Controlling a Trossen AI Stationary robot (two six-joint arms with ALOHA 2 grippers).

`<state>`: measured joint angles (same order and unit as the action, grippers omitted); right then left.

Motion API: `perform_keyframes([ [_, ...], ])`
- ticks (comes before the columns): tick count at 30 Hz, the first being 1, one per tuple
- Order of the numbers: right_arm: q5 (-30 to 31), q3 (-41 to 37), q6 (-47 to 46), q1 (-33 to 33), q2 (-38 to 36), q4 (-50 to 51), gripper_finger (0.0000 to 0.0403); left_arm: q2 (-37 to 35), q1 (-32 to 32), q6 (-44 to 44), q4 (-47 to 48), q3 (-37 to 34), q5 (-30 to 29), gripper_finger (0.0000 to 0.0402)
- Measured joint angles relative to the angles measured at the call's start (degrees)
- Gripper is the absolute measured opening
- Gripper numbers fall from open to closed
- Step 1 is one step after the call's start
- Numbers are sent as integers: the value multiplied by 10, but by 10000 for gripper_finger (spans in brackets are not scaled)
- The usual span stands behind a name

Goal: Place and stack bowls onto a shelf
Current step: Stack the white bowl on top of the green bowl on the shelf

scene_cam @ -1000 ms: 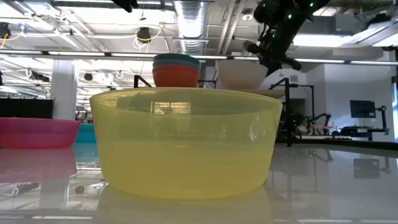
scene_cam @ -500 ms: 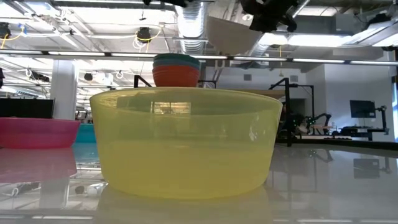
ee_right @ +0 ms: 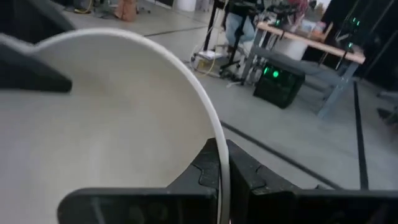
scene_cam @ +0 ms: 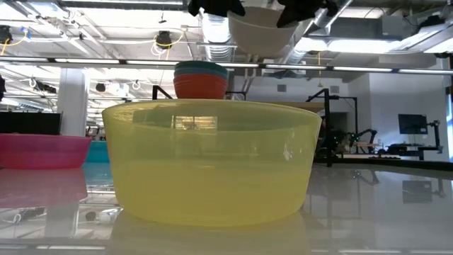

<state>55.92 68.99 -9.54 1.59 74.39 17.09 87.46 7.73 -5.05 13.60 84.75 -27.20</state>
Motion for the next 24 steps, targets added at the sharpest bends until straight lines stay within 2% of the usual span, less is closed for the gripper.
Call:
perform_keyframes([
  [3, 9, 6, 36, 10, 0, -5, 31, 0, -1, 8, 10, 0, -11, 104],
  [6, 9, 15, 50, 14, 0, -10, 37, -3, -1, 18, 10, 1, -31, 52],
  [8, 10, 19, 17, 15, 0, -14, 50, -5, 1, 16, 7, 1, -41, 17],
  [12, -4, 44, -71, 14, -1, -17, 94, -5, 10, -14, 24, 24, -53, 4],
  [16, 8, 77, -69, 14, -2, -17, 157, -5, 41, -39, 43, 55, -45, 0],
  [20, 60, 91, -56, 15, -4, -14, 218, -6, 101, -59, 103, 98, -54, 0],
  [24, 78, 91, -54, 23, -3, -9, 250, -6, 180, -35, 186, 130, -25, 0],
])
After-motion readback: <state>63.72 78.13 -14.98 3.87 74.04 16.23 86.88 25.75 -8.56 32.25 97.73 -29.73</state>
